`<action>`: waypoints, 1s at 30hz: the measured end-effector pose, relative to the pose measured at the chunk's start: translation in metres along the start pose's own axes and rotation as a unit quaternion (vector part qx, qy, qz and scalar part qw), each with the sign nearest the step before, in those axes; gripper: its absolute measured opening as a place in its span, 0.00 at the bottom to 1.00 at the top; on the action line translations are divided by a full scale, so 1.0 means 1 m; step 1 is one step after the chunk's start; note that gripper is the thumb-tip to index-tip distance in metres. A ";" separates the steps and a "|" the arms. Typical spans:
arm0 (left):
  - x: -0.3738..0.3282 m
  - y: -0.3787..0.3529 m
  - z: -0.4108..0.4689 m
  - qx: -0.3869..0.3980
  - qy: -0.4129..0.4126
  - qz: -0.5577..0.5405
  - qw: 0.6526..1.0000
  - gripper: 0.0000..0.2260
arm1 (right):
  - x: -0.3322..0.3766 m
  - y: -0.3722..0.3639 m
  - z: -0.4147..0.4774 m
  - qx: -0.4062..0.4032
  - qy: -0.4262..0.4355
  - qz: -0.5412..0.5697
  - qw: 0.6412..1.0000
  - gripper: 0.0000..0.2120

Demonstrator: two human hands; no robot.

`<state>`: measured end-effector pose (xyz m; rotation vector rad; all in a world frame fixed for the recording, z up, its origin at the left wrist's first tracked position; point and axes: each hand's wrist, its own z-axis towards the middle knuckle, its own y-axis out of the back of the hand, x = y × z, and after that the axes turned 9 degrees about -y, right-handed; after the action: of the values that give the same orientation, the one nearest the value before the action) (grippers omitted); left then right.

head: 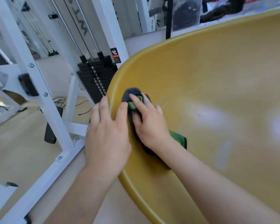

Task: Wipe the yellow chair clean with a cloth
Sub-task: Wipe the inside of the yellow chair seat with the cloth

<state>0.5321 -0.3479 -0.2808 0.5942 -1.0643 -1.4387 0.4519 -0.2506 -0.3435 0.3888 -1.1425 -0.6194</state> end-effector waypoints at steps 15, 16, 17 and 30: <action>-0.031 -0.026 -0.046 0.140 -0.177 -0.032 0.974 0.06 | -0.045 0.005 0.032 -0.024 -0.021 -0.077 0.997 0.24; -0.028 -0.026 -0.046 0.135 -0.172 -0.032 0.975 0.06 | -0.053 0.011 0.006 0.004 0.011 -0.108 0.994 0.24; -0.027 -0.024 -0.045 0.130 -0.165 -0.035 0.977 0.07 | -0.061 0.019 -0.030 0.047 0.055 -0.122 0.990 0.25; -0.023 -0.040 -0.041 0.087 -0.194 -0.042 0.976 0.03 | -0.074 0.022 0.067 -0.032 -0.127 -0.105 0.986 0.26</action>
<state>0.5513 -0.3407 -0.3387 0.4964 -1.4994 -1.5849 0.3750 -0.1849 -0.3593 0.3857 -1.3299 -0.9078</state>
